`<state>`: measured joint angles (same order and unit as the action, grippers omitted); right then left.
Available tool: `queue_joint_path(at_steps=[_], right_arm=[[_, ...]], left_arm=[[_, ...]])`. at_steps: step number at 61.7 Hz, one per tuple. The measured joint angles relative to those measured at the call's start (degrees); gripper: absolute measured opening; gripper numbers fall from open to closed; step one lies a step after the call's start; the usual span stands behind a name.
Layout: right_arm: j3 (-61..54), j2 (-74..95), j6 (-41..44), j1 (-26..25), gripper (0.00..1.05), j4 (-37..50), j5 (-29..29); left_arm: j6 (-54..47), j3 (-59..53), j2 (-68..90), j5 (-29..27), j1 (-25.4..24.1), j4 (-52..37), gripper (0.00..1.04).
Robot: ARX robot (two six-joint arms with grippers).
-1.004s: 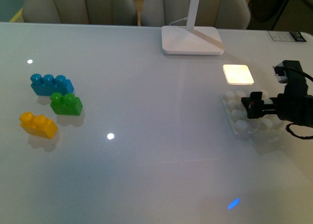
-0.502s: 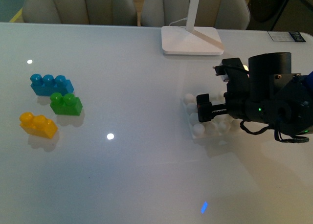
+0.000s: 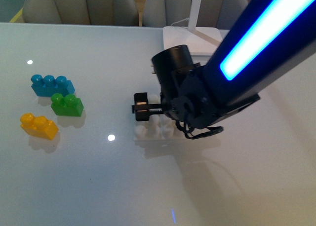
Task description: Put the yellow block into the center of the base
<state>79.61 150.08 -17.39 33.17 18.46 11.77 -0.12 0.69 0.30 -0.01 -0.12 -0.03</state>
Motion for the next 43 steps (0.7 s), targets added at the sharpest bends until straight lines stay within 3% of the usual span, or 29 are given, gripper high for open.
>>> queue_joint_path(at_steps=[16,43], right_arm=[[7.69,2.56,-5.77,2.93,0.97,-6.08,1.07],[13.68,4.39,-7.04,3.72,0.97,-9.75,0.37]], left_arm=[[0.0,0.0,0.0,-0.02,0.0,0.0,0.97],[0.0,0.0,0.0,0.0,0.0,0.0,0.97]])
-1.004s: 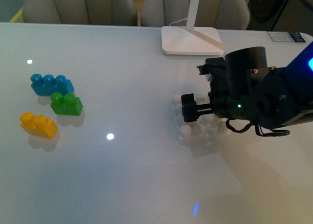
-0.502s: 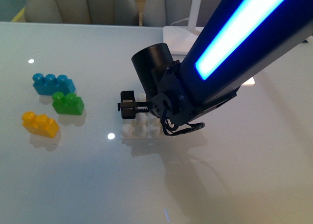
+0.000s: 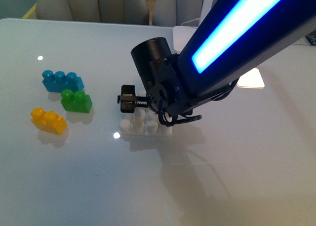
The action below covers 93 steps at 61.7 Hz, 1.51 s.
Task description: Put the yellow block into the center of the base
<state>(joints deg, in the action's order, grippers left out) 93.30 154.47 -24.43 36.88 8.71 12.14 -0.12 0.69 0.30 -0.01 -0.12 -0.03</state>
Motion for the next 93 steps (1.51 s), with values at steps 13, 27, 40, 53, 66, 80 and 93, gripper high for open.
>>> queue_joint_path(at_steps=[13,27,40,53,66,80,93], right_arm=[[-0.31,-0.26,0.39,0.24,0.97,1.22,-1.25],[-2.71,-1.31,2.25,0.28,0.97,3.85,-3.19],[-4.26,-2.4,0.74,0.28,0.97,5.07,-5.31],[-4.22,-2.6,-0.52,0.39,0.96,5.05,-5.33],[-4.11,-2.73,-1.77,0.42,0.96,4.98,-5.33],[-6.62,-4.09,-4.15,0.42,0.96,7.21,-5.73],[-10.08,-5.95,-6.4,0.48,0.96,9.25,-6.23]], left_arm=[[0.0,0.0,0.0,0.0,0.0,0.0,0.97],[0.0,0.0,0.0,0.0,0.0,0.0,0.97],[0.0,0.0,0.0,0.0,0.0,0.0,0.97],[0.0,0.0,0.0,-0.02,0.0,0.0,0.97],[0.0,0.0,0.0,0.0,0.0,0.0,0.97],[0.0,0.0,0.0,0.0,0.0,0.0,0.97],[0.0,0.0,0.0,0.0,0.0,0.0,0.97]])
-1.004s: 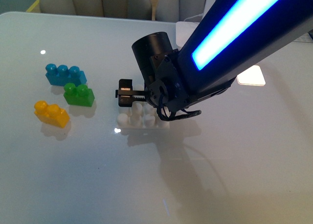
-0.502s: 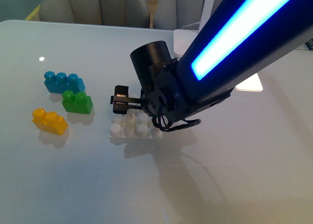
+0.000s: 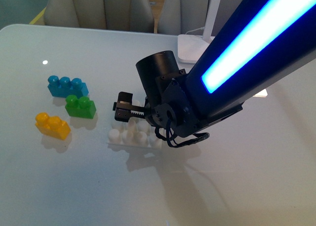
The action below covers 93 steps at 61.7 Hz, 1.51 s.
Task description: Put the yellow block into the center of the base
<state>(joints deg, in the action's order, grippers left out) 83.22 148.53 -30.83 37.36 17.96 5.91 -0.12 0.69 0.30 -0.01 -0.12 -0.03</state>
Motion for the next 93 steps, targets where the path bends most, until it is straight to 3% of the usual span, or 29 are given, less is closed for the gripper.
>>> queue_joint_path(at_steps=[29,54,76,80,83,93], right_arm=[[-11.13,-7.32,-2.89,-4.24,0.96,6.05,0.24],[-24.87,-23.43,-4.02,-8.41,0.96,17.33,0.72],[-44.65,-49.22,-2.05,-11.76,0.96,26.82,9.33],[-50.1,-52.04,6.16,-12.83,0.85,38.18,15.58],[-54.84,-54.34,13.46,-14.32,0.77,45.33,15.47],[-65.75,-63.49,26.73,-19.56,0.47,49.09,11.32]], left_arm=[[0.0,0.0,0.0,0.0,0.0,0.0,0.97],[0.0,0.0,0.0,0.0,0.0,0.0,0.97],[0.0,0.0,0.0,0.0,0.0,0.0,0.97],[0.0,0.0,0.0,0.07,0.0,0.0,0.97],[0.0,0.0,0.0,0.0,0.0,0.0,0.97],[0.0,0.0,0.0,0.0,0.0,0.0,0.97]])
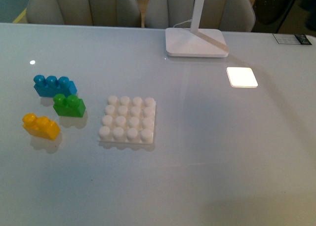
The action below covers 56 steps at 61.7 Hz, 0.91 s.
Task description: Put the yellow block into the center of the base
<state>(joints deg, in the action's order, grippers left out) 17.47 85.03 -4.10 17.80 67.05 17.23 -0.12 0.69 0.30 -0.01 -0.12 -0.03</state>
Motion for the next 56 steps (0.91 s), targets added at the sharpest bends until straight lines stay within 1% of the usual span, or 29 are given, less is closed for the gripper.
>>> queue_joint_path(at_steps=[4,7,14,15,28,41,42,44,46,50,56], right_arm=[[-2.49,-2.93,1.42,-1.55,0.36,-0.66,-1.55],[-4.63,-5.77,2.34,-3.06,0.26,-1.62,-2.84],[-7.89,-11.32,2.91,-5.33,0.06,-3.85,-5.33],[-8.85,-13.31,3.39,-6.1,0.02,-4.83,-6.16],[-12.98,-23.65,3.58,-9.7,0.02,-11.23,-9.46],[-15.54,-34.71,3.72,-12.37,0.02,-19.65,-12.04],[-15.72,-35.69,3.72,-12.94,0.02,-20.48,-12.52],[-16.04,-37.68,3.76,-14.91,0.02,-22.18,-15.91],[-16.24,-39.15,3.76,-16.04,0.02,-23.39,-16.72],[-16.57,-42.32,3.76,-17.4,0.02,-26.05,-16.76],[-16.68,-46.56,3.76,-17.55,0.02,-29.81,-17.16]], left_arm=[[0.0,0.0,0.0,0.0,0.0,0.0,0.97],[0.0,0.0,0.0,0.0,0.0,0.0,0.97],[0.0,0.0,0.0,0.0,0.0,0.0,0.97],[0.0,0.0,0.0,0.0,0.0,0.0,0.97],[0.0,0.0,0.0,0.0,0.0,0.0,0.97],[0.0,0.0,0.0,0.0,0.0,0.0,0.97],[0.0,0.0,0.0,0.0,0.0,0.0,0.97],[0.0,0.0,0.0,0.0,0.0,0.0,0.97],[0.0,0.0,0.0,0.0,0.0,0.0,0.97],[0.0,0.0,0.0,-0.02,0.0,0.0,0.97],[0.0,0.0,0.0,0.0,0.0,0.0,0.97]])
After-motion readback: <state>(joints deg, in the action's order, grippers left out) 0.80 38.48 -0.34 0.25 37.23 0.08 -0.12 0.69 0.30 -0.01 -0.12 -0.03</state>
